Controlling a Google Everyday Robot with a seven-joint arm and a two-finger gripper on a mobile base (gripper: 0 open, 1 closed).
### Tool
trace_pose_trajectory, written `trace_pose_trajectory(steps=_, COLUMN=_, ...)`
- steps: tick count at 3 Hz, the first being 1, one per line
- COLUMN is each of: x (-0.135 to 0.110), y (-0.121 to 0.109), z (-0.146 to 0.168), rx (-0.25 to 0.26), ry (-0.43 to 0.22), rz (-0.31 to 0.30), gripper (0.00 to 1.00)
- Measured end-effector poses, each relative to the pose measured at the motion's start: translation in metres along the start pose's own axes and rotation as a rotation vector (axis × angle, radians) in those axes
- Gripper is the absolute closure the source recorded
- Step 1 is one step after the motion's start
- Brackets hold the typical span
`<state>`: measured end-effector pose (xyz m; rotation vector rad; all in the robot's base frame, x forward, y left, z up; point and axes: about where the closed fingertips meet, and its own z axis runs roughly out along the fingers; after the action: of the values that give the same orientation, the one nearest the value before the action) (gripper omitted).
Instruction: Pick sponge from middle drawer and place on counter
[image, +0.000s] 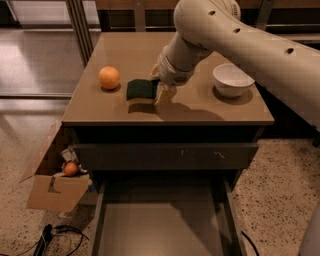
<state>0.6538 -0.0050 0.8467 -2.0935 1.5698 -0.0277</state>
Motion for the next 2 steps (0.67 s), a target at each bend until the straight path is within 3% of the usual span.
trace_pose_trajectory(steps=1, x=0.0, y=0.0, z=0.0, rx=0.0, ry=0.0, rz=0.0, gripper=0.09)
trace_pose_trajectory(steps=2, x=0.0, y=0.0, z=0.0, rx=0.0, ry=0.0, rz=0.0, gripper=0.0)
